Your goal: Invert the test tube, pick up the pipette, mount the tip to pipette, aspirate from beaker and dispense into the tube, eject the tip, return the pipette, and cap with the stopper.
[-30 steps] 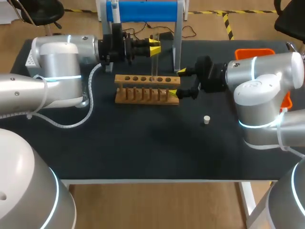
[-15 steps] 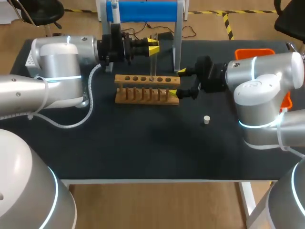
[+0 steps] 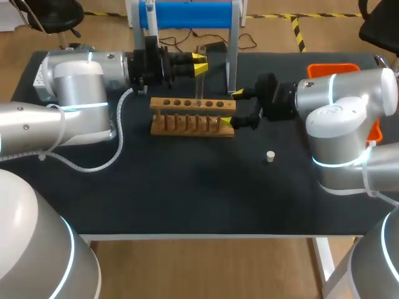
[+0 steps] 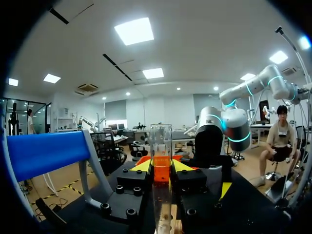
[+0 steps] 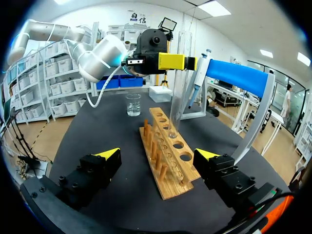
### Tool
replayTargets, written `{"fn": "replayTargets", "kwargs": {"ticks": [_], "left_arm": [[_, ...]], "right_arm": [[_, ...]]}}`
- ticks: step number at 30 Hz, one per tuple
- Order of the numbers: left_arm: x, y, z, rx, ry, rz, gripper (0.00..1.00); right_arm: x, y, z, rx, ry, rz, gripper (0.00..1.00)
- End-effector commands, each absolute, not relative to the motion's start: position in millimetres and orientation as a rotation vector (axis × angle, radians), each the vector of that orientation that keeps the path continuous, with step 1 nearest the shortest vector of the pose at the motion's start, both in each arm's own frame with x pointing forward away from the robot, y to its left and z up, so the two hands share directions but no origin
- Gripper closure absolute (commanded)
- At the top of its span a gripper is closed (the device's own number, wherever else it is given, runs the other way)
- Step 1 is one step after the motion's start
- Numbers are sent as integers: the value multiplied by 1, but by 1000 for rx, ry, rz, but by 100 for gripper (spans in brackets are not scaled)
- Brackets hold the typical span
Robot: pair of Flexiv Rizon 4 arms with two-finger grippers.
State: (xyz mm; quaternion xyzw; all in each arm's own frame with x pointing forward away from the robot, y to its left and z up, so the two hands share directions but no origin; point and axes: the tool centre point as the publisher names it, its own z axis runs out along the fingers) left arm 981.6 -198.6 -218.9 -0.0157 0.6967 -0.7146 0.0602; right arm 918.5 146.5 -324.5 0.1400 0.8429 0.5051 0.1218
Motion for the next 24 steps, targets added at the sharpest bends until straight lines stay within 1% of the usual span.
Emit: {"fn": "replayTargets", "kwargs": {"ticks": [1,14,24], "left_arm": [[978,-198,-220,-42,2142,-2114,100],[972,-193,-228,17,2319,-1965,100],[972,-199,-239,59,2354,-1934,100]], "right_arm": [[918,146,-325,408,2461,1475,0],[918,146,-325,408,2461,1475,0],[918,146,-325,408,2461,1475,0]]}}
